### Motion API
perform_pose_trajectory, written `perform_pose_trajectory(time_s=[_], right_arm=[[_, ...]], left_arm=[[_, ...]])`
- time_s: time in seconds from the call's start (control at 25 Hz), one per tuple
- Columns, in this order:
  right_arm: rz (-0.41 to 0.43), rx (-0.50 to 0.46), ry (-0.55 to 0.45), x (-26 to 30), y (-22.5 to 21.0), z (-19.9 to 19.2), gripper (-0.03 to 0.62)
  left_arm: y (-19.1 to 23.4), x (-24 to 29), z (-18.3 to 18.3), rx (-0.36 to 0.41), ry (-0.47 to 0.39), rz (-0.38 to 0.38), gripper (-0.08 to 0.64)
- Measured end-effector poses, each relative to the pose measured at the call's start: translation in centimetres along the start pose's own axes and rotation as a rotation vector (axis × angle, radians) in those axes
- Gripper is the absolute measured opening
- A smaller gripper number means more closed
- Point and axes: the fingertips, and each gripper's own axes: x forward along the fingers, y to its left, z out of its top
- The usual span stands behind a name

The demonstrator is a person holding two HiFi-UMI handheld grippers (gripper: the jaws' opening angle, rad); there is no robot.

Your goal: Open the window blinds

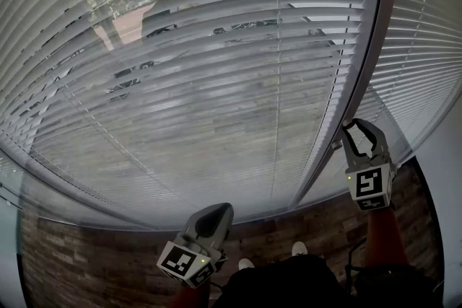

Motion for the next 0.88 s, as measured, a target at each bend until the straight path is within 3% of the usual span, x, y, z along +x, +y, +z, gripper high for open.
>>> perform_pose_trajectory(time_s=[0.44,0.88], right_arm=[[-0.077,-0.342,0.050,0.19,0.47,-0.08,0.149],[-0.086,-0.361,0.047,0.17,0.42,-0.04,0.149]], left_arm=[[0.13,0.29,0.11,0.002,-0.013,-0.002,0.000],[0.01,0.17,0.59,0.008,-0.037,-0.007,0.000]])
